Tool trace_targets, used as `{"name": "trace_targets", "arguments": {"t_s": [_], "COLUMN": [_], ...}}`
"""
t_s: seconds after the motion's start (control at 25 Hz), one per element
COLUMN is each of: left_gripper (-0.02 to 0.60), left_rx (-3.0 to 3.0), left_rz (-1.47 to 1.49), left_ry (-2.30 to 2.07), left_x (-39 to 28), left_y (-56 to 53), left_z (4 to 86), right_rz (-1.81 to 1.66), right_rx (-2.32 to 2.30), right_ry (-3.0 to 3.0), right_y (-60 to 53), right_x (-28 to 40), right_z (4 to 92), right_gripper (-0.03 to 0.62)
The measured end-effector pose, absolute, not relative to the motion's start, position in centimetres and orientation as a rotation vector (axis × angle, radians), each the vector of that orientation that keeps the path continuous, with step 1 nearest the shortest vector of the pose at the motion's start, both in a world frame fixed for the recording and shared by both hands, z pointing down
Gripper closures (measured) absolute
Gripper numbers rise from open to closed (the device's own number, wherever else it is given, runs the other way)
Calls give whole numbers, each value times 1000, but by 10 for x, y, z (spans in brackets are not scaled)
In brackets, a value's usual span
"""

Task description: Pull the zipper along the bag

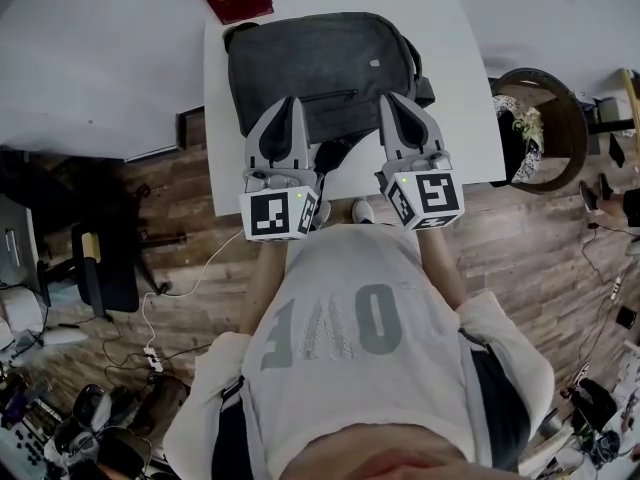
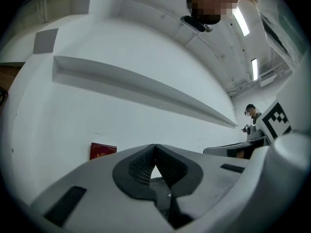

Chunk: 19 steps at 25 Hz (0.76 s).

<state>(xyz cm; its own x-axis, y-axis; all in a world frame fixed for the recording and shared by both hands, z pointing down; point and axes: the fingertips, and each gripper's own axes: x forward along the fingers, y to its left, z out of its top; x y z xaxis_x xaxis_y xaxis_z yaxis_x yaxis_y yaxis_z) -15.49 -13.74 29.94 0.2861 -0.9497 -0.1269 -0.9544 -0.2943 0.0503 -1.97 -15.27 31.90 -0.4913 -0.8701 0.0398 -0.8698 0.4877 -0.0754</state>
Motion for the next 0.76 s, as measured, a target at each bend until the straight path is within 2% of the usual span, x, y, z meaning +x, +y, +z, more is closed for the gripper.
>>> {"name": "trace_targets", "arguments": {"t_s": [0.76], "left_gripper": [555], "left_rx": [-2472], "left_rz": [183], "left_ry": [1860], "left_x": [-167], "left_y": [-128], "left_z": [306], "right_rz": [-135], "right_rx": [-1650], "right_ry": [2724], "right_y": [-140], "right_x": [-16], "right_z": [336], "right_gripper": [566]}}
